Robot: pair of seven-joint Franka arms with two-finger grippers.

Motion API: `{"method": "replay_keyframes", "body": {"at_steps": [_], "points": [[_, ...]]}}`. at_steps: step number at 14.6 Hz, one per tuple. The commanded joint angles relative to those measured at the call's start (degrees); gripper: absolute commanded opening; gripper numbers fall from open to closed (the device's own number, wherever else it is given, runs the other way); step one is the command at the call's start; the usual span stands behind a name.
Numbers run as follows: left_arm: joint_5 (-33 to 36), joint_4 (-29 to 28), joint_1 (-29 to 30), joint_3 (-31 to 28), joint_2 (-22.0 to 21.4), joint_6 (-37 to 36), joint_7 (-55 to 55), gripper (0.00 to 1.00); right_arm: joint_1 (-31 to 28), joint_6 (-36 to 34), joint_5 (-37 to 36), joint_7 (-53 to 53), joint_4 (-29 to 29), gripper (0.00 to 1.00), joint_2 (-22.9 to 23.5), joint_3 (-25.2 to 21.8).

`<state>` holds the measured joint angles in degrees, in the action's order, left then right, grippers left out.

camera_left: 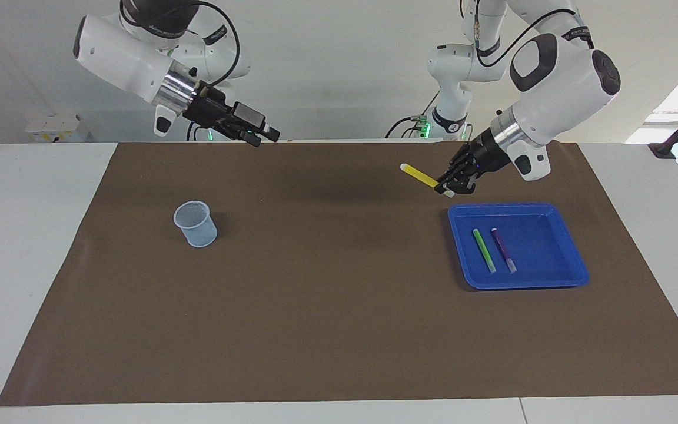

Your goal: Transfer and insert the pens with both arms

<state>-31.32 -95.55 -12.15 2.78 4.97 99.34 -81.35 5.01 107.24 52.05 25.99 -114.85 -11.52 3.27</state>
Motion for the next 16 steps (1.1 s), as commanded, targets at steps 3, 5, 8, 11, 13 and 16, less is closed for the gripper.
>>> {"method": "replay_keyframes", "body": {"at_steps": [3,5,8,11,13,16], "points": [[-6.73,-6.91,-8.05,-0.76,-3.2,9.11,-14.53,0.0,7.19,10.87,1.12,5.03,-2.05,1.0,-1.14,0.33],[-9.36,-9.03,-9.11,-0.76,-4.35,9.82,-16.47,0.0,10.44,15.52,0.42,4.51,-2.57,1.0,-0.88,0.42],[-10.6,-10.35,-11.31,-0.76,-6.01,11.57,-19.37,0.0,13.7,19.68,0.16,3.82,-4.59,1.0,-1.14,0.42],[-11.66,-11.93,-13.15,-0.76,-7.42,13.24,-20.6,0.0,13.8,20.03,-1.07,1.78,-4.68,0.87,-1.05,0.42],[-11.66,-13.59,-14.39,-0.76,-8.39,15.35,-21.31,0.0,13.88,21.16,-1.08,2.22,-4.51,0.84,-0.79,0.51],[-11.66,-14.75,-15.53,-0.76,-9.45,16.32,-21.31,0.0,16.16,24.68,-1.08,3.71,-3.98,0.82,0.61,0.51]]}}
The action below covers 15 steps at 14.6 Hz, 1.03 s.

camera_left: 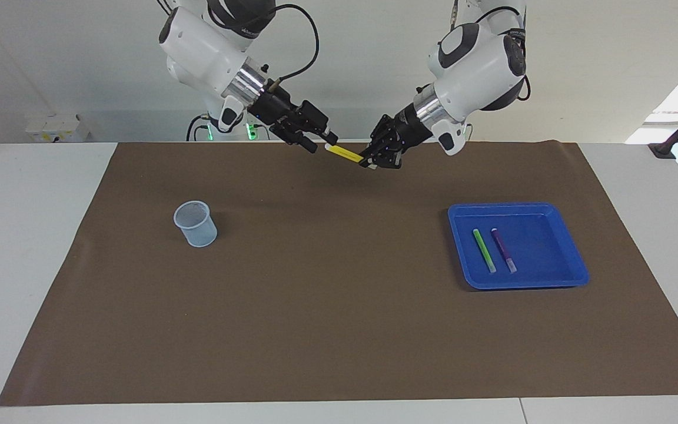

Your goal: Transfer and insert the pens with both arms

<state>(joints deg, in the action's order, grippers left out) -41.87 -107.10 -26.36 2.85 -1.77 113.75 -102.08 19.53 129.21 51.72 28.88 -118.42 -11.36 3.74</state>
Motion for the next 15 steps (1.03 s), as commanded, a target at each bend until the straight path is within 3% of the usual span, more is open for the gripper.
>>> {"method": "replay_keyframes", "body": {"at_steps": [1,7,12,15], "points": [[-1.29,-3.2,-1.33,-0.83,-2.8,1.91,-0.67,0.0,1.74,2.72,-0.75,0.74,-0.41,0.8,0.46,0.04],[-2.78,-4.96,-1.33,-0.74,-3.5,4.02,-1.2,0.0,1.65,0.26,-1.89,0.74,-0.41,0.75,0.37,0.04],[-2.96,-5.66,-1.33,-0.66,-3.68,4.99,-1.2,0.0,1.3,0.43,-1.98,0.21,-0.06,0.52,0.54,-0.05],[-4.01,-5.66,-1.33,-0.74,-3.94,5.6,-1.28,0.0,1.21,0.34,-1.98,0.12,-0.06,0.22,0.55,0.04]]}}
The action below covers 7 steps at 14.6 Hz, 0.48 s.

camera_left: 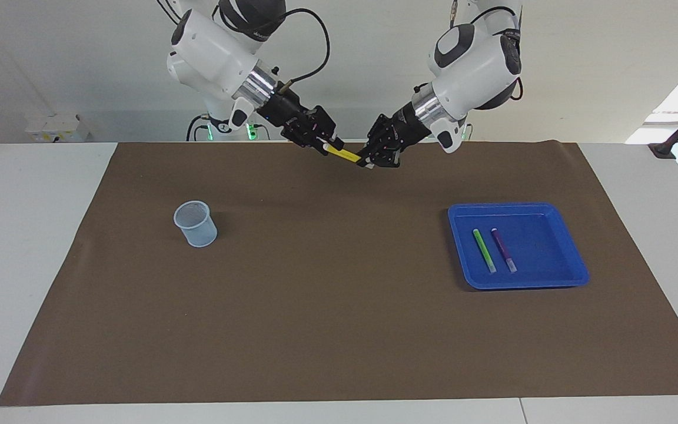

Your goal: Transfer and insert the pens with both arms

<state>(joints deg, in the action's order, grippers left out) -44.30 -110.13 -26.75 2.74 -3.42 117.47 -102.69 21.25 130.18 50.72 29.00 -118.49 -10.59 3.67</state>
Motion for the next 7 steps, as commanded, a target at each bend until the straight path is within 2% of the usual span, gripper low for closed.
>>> {"method": "replay_keyframes", "body": {"at_steps": [1,2,7], "points": [[-2.1,-2.8,-0.94,-0.63,-2.29,2.32,-0.67,0.0,-0.59,-0.63,-0.97,0.0,0.02,0.08,-0.22,0.02],[-2.11,-2.89,-0.94,-0.63,-2.29,2.49,-0.67,0.0,-0.68,-0.72,-0.97,0.0,0.02,0.0,-0.22,0.02],[-2.37,-2.89,-0.94,-0.63,-2.29,2.85,-0.5,0.0,-0.77,-1.68,-0.97,0.09,0.02,0.0,-0.22,0.02]]}}
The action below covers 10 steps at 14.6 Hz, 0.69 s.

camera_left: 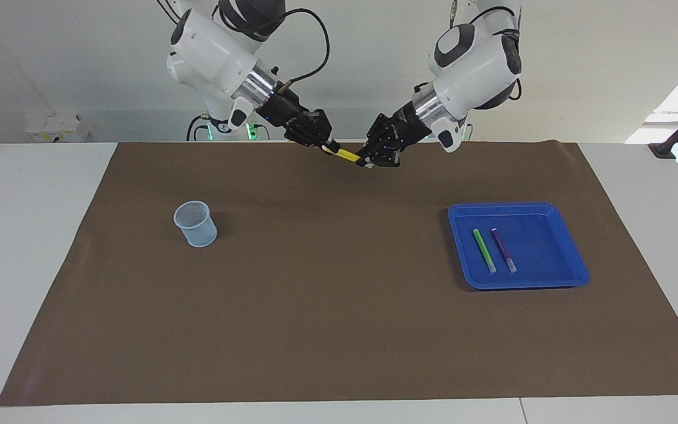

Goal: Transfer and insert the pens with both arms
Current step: 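Grasp the yellow pen with the right gripper and open the left gripper, then insert the yellow pen into the cup while the left gripper returns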

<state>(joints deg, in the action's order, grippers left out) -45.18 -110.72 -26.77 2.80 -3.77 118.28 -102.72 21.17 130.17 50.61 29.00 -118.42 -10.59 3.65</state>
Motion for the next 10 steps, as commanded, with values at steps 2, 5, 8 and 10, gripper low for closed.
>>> {"method": "replay_keyframes", "body": {"at_steps": [2,5,8,10], "points": [[-1.4,-2.22,-1.26,-0.69,-1.95,2.74,-1.25,0.97,-0.78,-2.37,-0.95,-0.17,0.04,0.0,-0.22,-0.05],[-1.4,-2.22,-1.09,-0.78,-2.3,2.74,-1.6,1.0,-1.74,-6.49,-6.02,-1.31,1.52,0.0,0.04,-0.14],[-1.31,-2.22,-0.48,-0.87,-2.3,2.74,-1.43,1.0,-7.27,-16.67,-13.59,-13.49,3.37,0.0,-0.57,-0.4],[-1.05,-2.22,0.14,-0.87,-2.3,2.65,-0.82,1.0,-12.36,-24.92,-21.29,-20.71,6.08,0.0,-1.36,-0.58]]}}
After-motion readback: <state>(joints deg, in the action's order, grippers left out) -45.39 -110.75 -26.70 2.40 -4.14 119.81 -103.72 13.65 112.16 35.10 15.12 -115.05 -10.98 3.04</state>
